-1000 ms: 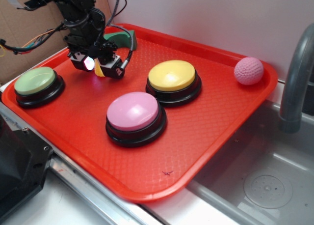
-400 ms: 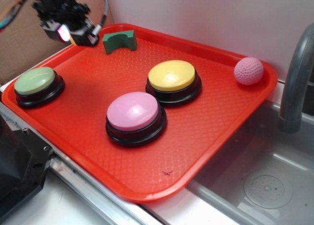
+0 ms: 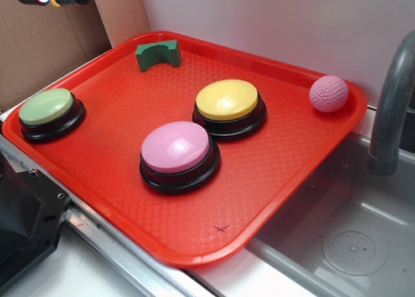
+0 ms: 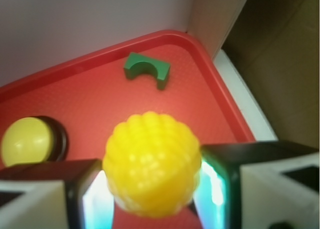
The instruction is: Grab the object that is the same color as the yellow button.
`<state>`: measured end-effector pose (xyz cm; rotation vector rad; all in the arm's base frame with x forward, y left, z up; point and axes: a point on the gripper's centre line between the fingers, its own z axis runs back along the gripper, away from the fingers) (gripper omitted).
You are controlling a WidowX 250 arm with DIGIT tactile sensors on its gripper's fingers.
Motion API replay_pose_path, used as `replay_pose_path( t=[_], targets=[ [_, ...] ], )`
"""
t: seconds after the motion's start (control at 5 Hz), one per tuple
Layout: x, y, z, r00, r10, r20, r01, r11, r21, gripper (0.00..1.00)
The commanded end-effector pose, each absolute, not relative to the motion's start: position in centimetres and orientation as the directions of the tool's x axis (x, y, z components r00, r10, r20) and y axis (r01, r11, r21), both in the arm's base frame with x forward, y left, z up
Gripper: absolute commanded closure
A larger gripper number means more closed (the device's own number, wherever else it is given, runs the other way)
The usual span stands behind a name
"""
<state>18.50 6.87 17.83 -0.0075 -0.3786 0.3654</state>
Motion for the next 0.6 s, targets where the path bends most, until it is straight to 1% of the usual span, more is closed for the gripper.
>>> replay_pose_path(
  t=[0.0, 0.2, 0.4],
  targets=[
    [19.7, 6.9, 18.2, 0.884, 0.261, 0.388, -0.290, 0.957, 0.018, 1.00],
    [21.2, 6.9, 16.9, 0.899, 0.184, 0.398, -0.244, 0.964, 0.106, 0.28],
    [21.2, 6.9, 16.9, 0.899, 0.184, 0.398, -0.244, 0.964, 0.106, 0.00]
  ],
)
